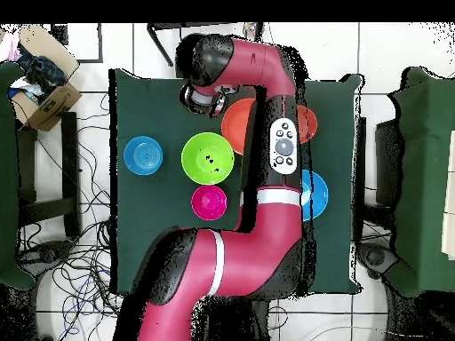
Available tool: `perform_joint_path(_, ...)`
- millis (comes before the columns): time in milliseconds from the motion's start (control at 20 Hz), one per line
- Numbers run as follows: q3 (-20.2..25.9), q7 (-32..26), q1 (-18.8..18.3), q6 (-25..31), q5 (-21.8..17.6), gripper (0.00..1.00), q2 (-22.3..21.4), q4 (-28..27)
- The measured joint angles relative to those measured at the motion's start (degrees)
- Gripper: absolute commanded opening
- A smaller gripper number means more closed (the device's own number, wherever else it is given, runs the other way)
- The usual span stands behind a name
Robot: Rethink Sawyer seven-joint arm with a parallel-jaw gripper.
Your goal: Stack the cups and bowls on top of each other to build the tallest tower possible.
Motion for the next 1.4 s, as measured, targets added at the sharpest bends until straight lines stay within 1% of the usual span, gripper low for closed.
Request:
perform_joint_path(450, -0.8, 0.0, 2.8, 0.0, 0.0, 1.0, -0.4, 1.4)
perform_joint_path(950, -3.5, 0.0, 4.2, -0.2, 0.0, 1.0, -1.7, 5.9)
perform_joint_path(1000, -4.2, 0.0, 4.4, -0.7, 0.0, 1.0, -2.2, 7.1)
perform_joint_path(1400, -6.9, 0.0, 5.0, -4.3, 0.0, 1.0, -3.6, 10.9)
